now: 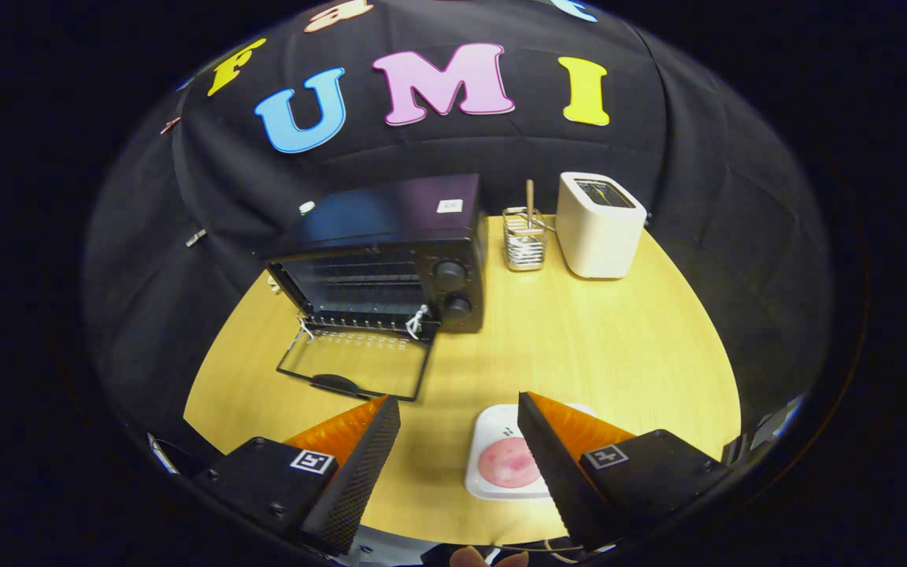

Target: Open the toaster oven, put the food inside, and close the toaster oven door.

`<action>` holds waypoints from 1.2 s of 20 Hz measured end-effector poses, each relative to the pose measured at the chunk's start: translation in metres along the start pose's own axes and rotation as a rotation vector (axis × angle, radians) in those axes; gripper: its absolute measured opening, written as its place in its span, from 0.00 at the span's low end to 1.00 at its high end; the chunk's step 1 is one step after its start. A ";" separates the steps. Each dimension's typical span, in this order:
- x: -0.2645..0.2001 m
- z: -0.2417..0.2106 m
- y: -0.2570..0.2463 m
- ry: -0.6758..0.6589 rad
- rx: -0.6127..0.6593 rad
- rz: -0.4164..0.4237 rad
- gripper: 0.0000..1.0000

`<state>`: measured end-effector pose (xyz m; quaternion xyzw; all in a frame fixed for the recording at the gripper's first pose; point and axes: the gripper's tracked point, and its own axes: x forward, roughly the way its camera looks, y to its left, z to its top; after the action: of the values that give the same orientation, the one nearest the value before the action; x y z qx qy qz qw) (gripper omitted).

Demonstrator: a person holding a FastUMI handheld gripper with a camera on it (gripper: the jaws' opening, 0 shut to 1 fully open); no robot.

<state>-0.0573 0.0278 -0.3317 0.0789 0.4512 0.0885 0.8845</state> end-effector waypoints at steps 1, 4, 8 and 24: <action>0.001 -0.004 -0.017 0.014 0.004 -0.013 0.99; 0.007 -0.021 -0.065 0.068 0.021 -0.054 0.99; 0.019 -0.050 -0.105 0.178 0.037 -0.061 1.00; 0.081 -0.134 -0.136 0.584 0.197 0.066 0.57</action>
<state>-0.1082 -0.0776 -0.5027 0.1500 0.6900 0.0922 0.7021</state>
